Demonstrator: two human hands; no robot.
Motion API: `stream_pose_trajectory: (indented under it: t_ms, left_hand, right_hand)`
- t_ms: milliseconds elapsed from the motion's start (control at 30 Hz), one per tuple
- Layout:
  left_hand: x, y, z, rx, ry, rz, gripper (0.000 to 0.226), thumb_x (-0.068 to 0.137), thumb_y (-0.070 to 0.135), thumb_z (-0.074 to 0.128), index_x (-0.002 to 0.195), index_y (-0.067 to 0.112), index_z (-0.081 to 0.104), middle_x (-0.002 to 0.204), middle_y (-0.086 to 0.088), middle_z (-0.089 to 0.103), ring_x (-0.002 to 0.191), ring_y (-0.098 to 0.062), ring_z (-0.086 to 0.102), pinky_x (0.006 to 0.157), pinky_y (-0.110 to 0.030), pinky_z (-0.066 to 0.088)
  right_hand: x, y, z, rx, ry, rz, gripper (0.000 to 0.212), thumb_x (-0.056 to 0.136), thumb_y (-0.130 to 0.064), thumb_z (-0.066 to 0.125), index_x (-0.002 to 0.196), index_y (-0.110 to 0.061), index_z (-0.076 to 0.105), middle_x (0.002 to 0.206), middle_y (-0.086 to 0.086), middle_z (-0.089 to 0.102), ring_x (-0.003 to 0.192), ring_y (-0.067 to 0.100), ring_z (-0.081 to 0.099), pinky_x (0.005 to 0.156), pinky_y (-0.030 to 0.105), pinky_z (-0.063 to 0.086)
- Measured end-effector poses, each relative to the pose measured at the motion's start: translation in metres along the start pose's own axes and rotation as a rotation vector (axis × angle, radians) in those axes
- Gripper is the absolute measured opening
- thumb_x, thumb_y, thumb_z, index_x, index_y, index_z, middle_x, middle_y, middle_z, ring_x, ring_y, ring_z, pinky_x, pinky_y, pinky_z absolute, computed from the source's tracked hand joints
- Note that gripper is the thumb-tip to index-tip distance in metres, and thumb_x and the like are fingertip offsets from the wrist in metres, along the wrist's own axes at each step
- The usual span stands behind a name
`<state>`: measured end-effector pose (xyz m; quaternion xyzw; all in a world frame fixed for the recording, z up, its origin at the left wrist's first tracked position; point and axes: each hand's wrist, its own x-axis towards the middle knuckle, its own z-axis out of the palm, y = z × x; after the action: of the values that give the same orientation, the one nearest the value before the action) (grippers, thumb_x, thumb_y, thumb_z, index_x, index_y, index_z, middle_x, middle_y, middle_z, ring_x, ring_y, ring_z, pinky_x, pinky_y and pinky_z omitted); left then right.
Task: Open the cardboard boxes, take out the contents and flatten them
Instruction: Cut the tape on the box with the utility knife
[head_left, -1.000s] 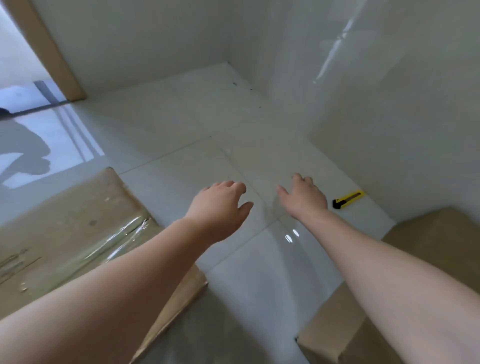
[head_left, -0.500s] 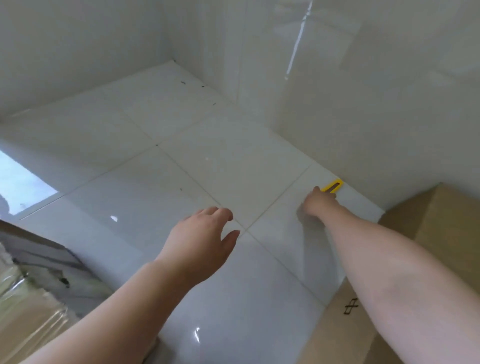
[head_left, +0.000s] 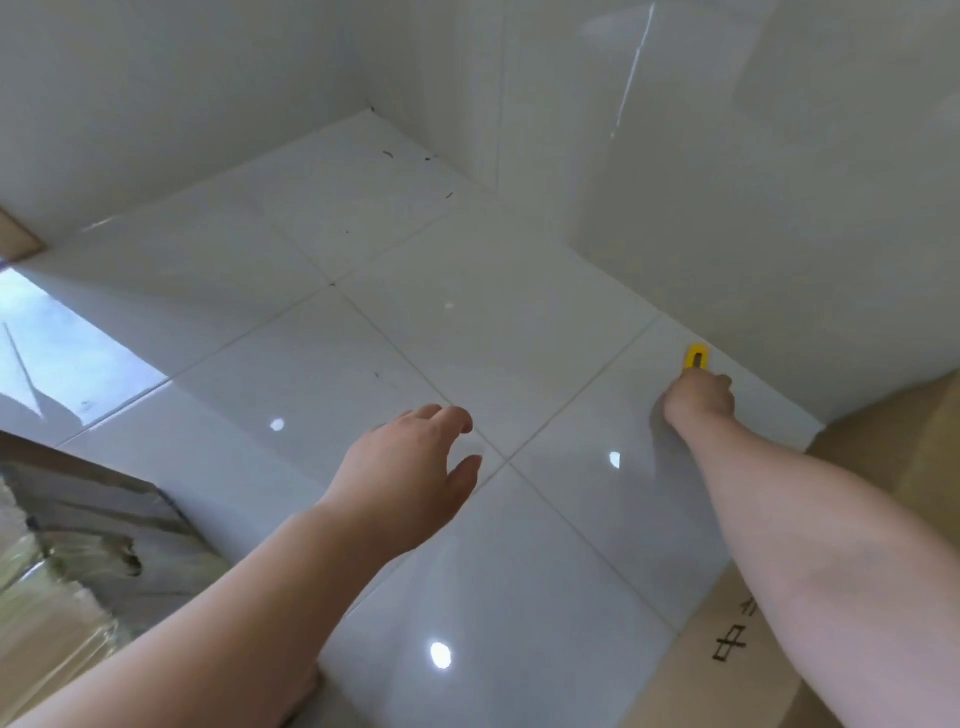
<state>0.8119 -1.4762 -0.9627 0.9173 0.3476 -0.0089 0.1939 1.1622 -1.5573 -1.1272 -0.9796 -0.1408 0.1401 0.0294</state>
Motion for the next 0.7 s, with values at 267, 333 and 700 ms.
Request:
stream_pose_trajectory:
  t_ms: [267,333,700]
  left_hand:
    - [-0.005,0.001,-0.012,0.025,-0.006,0.008,0.037,0.095,0.042,0.045,0.129,0.028,0.047,0.125,0.012,0.054,0.105,-0.014,0.056,0.087,-0.031,0.047]
    - [-0.009,-0.003,-0.020,0.040,0.005,0.014,0.036,0.094,0.042,0.045,0.128,0.028,0.048,0.124,0.012,0.055,0.105,-0.015,0.057,0.086,-0.032,0.048]
    - [-0.060,-0.047,-0.108,-0.335,0.306,-0.130,0.005,0.089,0.023,0.062,0.088,0.028,0.061,0.083,0.014,0.065,0.077,0.000,0.060,0.069,-0.013,0.043]
  right_hand:
    - [-0.009,0.003,-0.010,0.215,-0.074,0.119,0.023,0.084,-0.004,0.059,0.106,0.001,0.056,0.113,0.024,0.063,0.105,0.039,0.062,0.087,0.043,0.051]
    - [-0.019,-0.005,-0.008,0.285,-0.105,0.057,0.014,0.080,-0.002,0.059,0.094,0.002,0.060,0.100,0.025,0.067,0.089,0.037,0.066,0.080,0.044,0.055]
    - [-0.241,-0.159,-0.136,1.155,-1.008,-0.710,0.017,0.095,0.012,0.039,0.094,0.001,0.052,0.079,0.010,0.057,0.067,0.017,0.061,0.065,0.028,0.057]
